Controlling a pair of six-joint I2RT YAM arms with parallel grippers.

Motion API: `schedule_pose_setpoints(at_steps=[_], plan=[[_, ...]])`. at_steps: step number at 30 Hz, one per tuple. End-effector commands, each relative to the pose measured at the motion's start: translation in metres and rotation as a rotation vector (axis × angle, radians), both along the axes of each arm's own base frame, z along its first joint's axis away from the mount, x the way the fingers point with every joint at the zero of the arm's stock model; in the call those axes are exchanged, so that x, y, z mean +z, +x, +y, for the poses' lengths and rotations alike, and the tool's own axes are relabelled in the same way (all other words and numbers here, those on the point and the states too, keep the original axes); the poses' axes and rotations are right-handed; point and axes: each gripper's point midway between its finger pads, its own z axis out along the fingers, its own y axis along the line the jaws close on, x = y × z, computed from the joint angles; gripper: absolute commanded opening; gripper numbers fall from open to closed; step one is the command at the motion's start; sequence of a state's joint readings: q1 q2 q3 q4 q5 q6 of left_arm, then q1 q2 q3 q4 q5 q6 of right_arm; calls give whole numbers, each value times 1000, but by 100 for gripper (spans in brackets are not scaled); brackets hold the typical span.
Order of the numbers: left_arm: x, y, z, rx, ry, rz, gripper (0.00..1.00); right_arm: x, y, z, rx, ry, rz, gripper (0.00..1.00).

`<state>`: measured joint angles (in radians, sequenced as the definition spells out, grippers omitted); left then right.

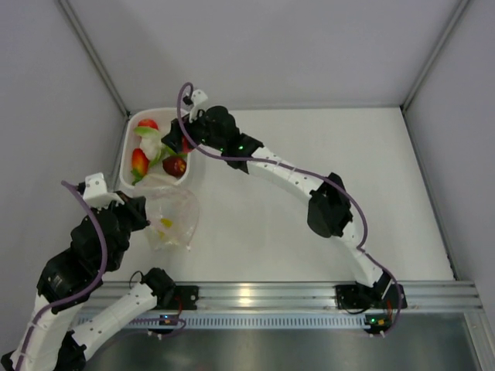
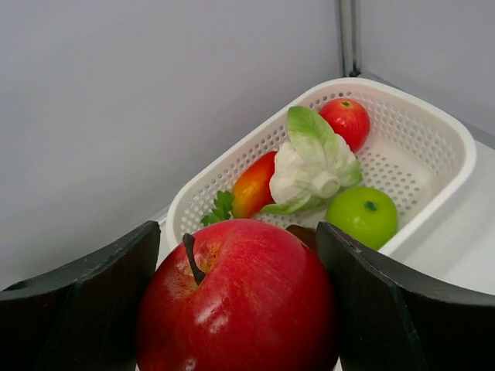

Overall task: Open the zip-top bag and remove the fake food
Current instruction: Place the fake fruit in the bin.

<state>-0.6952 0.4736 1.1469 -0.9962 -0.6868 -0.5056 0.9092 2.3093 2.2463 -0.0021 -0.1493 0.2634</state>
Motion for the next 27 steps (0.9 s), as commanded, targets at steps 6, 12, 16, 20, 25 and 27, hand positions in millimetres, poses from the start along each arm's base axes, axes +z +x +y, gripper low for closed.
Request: schedule_pose_setpoints(at_steps=[6, 12, 16, 20, 25, 27], plan=[[13, -3, 13, 34, 30, -39, 0, -5, 6, 58, -65, 187, -135, 6], [5, -4, 1, -29, 15, -18, 0, -31, 15, 72, -150, 227, -186, 6], [0, -6, -1, -49, 17, -12, 0, -43, 23, 73, -182, 220, -224, 6], [-2, -8, -2, -61, 10, -15, 0, -55, 28, 73, -194, 198, -276, 10], [-2, -9, -1, -61, 7, -20, 0, -67, 27, 78, -182, 212, -282, 45], [-2, -11, -1, -68, -3, -25, 0, -68, 27, 81, -172, 216, -277, 58]])
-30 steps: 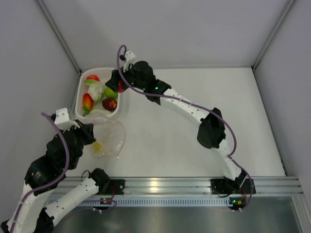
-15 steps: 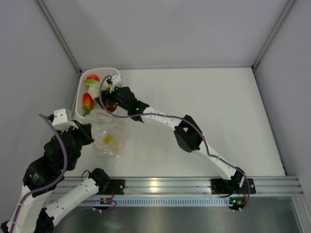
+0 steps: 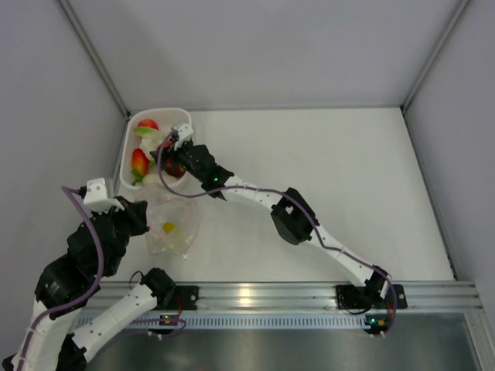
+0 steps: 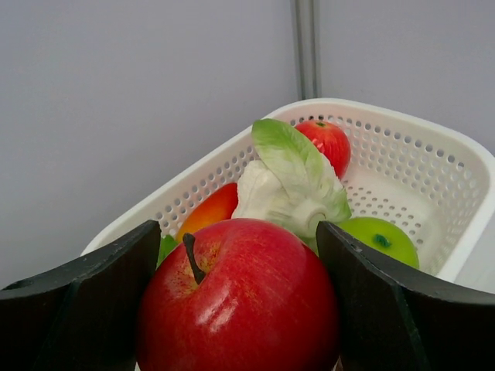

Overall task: Open the zip-top bag and remove the fake food
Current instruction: Place the fake fruit in the bin.

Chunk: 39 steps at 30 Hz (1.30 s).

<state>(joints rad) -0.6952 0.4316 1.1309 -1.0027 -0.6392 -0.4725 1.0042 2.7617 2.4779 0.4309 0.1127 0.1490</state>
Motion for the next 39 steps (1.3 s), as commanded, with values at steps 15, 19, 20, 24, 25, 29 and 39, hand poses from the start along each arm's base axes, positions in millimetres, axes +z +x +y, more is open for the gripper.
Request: schedule_pose_setpoints(at_steps=[15, 19, 20, 24, 25, 29, 39], plan=[[-11, 1, -15, -45, -57, 29, 0, 97, -13, -23, -62, -12, -132, 99], [-16, 6, -24, -46, -78, 64, 0, 130, -24, -73, -150, -24, -94, 99], [-16, 8, -23, -28, -79, 68, 0, 136, -24, -84, -161, -28, -82, 99], [-18, 16, -24, 30, -109, 84, 0, 149, -31, -130, -174, -42, 34, 99], [-18, 19, -25, 39, -108, 87, 0, 162, -34, -143, -177, -14, 78, 99], [-17, 29, -30, 71, -122, 93, 0, 156, -47, -175, -106, -99, 188, 99], [-5, 63, -63, 66, -176, 91, 0, 123, -127, -240, -12, -264, 438, 79]])
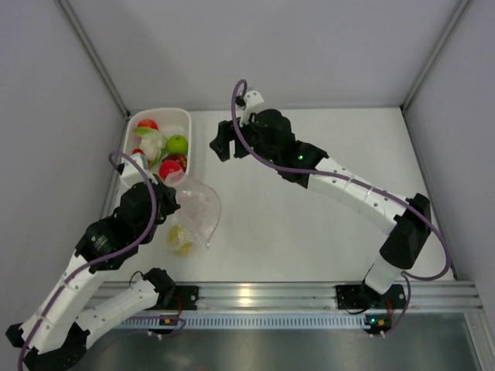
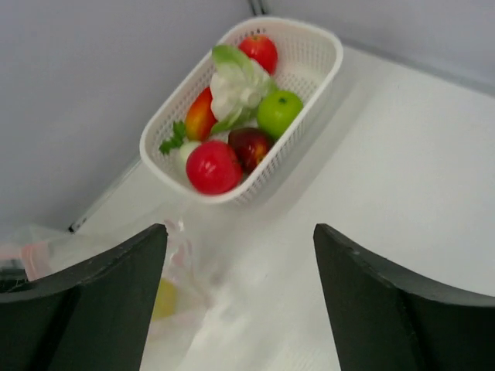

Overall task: Open the zip-top bag and remove the fake food
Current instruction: Place the fake fruit in the bin, then pick up the fake fruit from the zipper food storage bag.

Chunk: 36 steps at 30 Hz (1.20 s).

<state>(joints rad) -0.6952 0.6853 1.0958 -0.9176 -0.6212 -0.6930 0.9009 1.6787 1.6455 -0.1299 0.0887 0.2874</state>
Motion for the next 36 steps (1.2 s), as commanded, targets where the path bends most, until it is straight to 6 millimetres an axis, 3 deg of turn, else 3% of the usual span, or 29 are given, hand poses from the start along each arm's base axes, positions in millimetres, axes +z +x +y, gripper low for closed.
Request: schedule_pose_setpoints(at_steps=[1, 9, 15, 17, 18, 21, 23, 24, 26, 28, 29, 32, 36], plan=[[28, 17, -12, 29, -93, -79, 0, -31, -45, -19, 78, -93, 178, 75], [38, 37, -36, 15, -159, -98, 0, -39, -101, -42, 104, -52, 218, 70], [52, 49, -58, -32, -218, -109, 0, -62, -117, -33, 116, -76, 250, 65], [57, 51, -63, -46, -235, -117, 0, -66, -117, -30, 108, -91, 249, 57], [58, 52, -65, -51, -242, -120, 0, -68, -116, -30, 100, -107, 245, 44], [60, 54, -69, -60, -246, -119, 0, -67, -103, -41, 6, -144, 216, 24], [58, 55, -73, -80, -237, -116, 0, -67, -91, -62, -105, -200, 189, 14], [58, 57, -76, -88, -234, -116, 0, -57, -86, -71, -148, -211, 163, 9], [55, 59, -84, -122, -220, -104, 0, -59, -76, -104, -293, -319, 131, 4], [48, 66, -95, -150, -208, -82, 0, -45, -71, -130, -389, -372, 94, 2], [45, 66, -100, -169, -208, -72, 0, -47, -68, -159, -493, -470, 71, 1], [32, 74, -112, -194, -205, -49, 0, -33, -67, -204, -643, -588, 27, 0], [10, 81, -125, -216, -208, -22, 0, -31, -70, -235, -715, -689, 12, 0]])
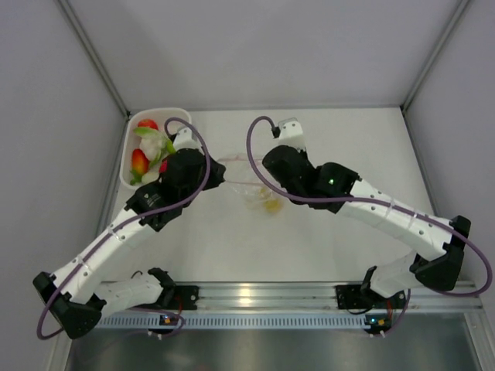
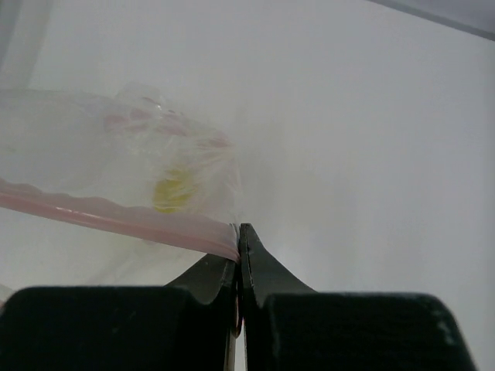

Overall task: Open the zip-top bag and remove the fake food
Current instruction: Pick up the fake fruit from the zipper food storage bag.

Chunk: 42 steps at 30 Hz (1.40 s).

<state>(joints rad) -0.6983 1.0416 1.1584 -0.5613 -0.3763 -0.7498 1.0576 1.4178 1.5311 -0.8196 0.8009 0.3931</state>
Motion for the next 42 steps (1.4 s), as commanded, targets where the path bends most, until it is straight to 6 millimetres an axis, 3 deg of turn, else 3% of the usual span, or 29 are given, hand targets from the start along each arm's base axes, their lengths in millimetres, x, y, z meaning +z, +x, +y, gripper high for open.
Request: schedule_pose_setpoints(at_steps=[1, 5, 10, 15, 20, 25, 28, 42], plan=[[1, 11, -10, -16, -32, -45, 0, 19, -7, -69, -158, -220, -60, 0], [-41, 14, -19, -29, -14, 14, 0, 7, -13, -75, -158, -274, -16, 0], [-61, 9, -14, -26, -17, 48, 0, -8, -16, -71, -155, -285, 40, 0], [-36, 1, -18, -98, -34, -7, 2, -2, -21, -53, -104, -196, 45, 0], [-3, -10, -46, -286, -58, -57, 30, 7, -29, -11, 65, 13, 81, 0], [22, -17, -57, -354, -77, -105, 40, 10, -28, -5, 53, 66, 81, 0], [35, -22, -60, -381, -75, -139, 56, 11, -28, 3, 69, 95, 84, 0], [90, -37, -50, -377, -146, -259, 59, 18, -16, 20, 66, 136, 57, 0]])
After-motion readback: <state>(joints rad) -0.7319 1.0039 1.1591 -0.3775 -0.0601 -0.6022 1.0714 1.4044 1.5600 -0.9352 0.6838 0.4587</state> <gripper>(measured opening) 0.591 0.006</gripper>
